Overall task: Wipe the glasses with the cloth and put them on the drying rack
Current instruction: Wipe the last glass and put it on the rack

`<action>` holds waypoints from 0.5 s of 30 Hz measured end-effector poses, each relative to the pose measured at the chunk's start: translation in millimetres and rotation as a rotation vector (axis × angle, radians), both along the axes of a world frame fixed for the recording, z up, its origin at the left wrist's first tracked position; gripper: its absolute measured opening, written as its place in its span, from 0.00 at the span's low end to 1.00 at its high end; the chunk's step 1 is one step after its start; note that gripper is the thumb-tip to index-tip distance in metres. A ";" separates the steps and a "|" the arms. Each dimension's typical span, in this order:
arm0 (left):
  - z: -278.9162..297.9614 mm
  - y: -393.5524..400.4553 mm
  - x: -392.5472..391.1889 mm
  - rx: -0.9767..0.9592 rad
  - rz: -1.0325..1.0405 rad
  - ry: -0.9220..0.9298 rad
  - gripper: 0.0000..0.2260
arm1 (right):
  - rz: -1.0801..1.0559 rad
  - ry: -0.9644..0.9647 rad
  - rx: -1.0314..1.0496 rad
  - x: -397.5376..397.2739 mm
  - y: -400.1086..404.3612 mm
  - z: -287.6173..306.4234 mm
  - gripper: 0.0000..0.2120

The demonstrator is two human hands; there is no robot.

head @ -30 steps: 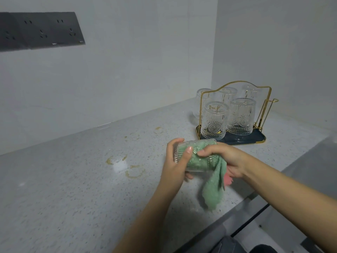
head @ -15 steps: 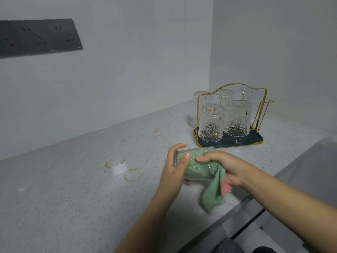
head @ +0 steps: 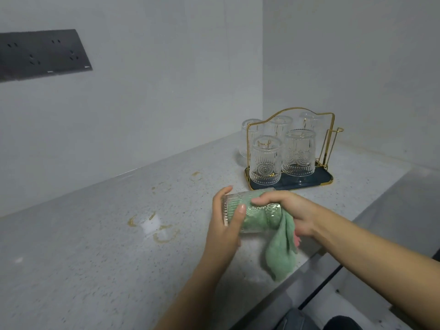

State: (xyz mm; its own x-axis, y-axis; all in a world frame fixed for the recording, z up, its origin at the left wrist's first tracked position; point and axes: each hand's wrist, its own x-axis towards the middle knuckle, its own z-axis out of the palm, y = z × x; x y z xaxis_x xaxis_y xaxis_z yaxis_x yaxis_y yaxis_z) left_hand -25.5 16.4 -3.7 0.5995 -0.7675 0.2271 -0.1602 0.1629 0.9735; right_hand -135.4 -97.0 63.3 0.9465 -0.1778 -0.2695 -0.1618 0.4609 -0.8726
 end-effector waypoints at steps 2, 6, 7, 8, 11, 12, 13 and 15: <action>0.1 -1.0 -1.8 -0.064 0.036 -0.002 0.19 | 0.060 -0.014 0.027 1.2 5.9 -1.6 0.19; 13.3 1.7 -4.2 0.094 0.031 0.250 0.26 | 0.190 0.097 -0.337 -7.4 25.4 16.6 0.12; 13.0 2.9 -5.1 0.181 0.001 0.319 0.28 | 0.176 0.123 -0.424 -7.7 25.1 21.5 0.12; 11.7 4.0 -5.9 0.246 -0.043 0.362 0.29 | 0.200 0.127 -0.538 -9.3 24.4 25.1 0.12; 8.4 5.0 -6.6 0.266 -0.105 0.331 0.31 | 0.290 0.136 -0.754 -11.9 20.6 28.4 0.10; 8.0 4.8 -5.9 0.224 -0.087 0.275 0.29 | 0.247 0.120 -0.756 -11.1 19.7 25.3 0.08; 7.4 4.6 -5.3 0.169 -0.061 0.202 0.25 | 0.174 0.089 -0.695 -9.8 18.8 23.1 0.08; 4.8 4.0 -5.6 0.054 -0.008 0.046 0.20 | 0.050 0.022 -0.333 -6.9 13.5 15.8 0.12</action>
